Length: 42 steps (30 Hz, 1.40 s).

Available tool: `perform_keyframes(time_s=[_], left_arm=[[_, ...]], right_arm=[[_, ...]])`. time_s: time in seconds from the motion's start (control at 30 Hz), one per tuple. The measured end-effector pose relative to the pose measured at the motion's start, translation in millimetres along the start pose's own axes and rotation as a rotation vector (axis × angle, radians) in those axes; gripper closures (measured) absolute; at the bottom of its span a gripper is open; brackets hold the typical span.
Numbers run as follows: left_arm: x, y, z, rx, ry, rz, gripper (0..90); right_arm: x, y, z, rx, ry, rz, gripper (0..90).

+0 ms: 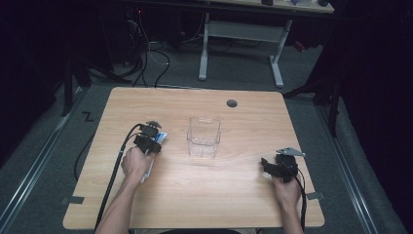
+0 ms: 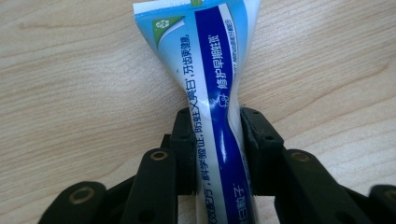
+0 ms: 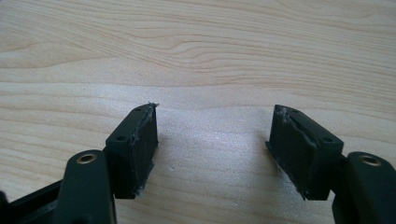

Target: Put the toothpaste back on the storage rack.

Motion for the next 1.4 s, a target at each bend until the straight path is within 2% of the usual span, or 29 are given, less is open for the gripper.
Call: perform_keyframes(time_s=[0.4,0.83,1.17,1.23,1.4], left_arm=[[5.3,-7.6,-2.0,-0.054,-0.022,0.027,71.6],[28.2,-1.8,-15.3,-0.093,-0.072,-0.052,71.7],[51.7,8.2,-25.0,-0.104,-0.114,-0.131,71.7],[56.8,9.4,-26.6,-0.102,-0.133,-0.144,71.7],[65.1,12.4,-28.6,-0.120,-0.121,-0.152,71.7]], right_arm=[[-0.1,0.0,0.3,0.002,0.002,-0.002,32.6],[0.0,0.0,0.3,0.004,0.003,-0.001,32.6],[0.0,0.0,0.6,0.006,0.005,-0.002,32.6],[0.0,0.0,0.6,0.006,0.006,-0.002,32.6],[0.2,-0.2,0.8,0.005,0.006,0.001,32.6]])
Point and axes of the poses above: each handheld gripper's, and its own axes: x roughly backward along the jaws, y roughly out of its top, z roughly to its left, the point moved 10 cm from there along -x, roughly forward along the jaws, and after that the axes turned 10 degrees about -y, right-handed, at the moved point
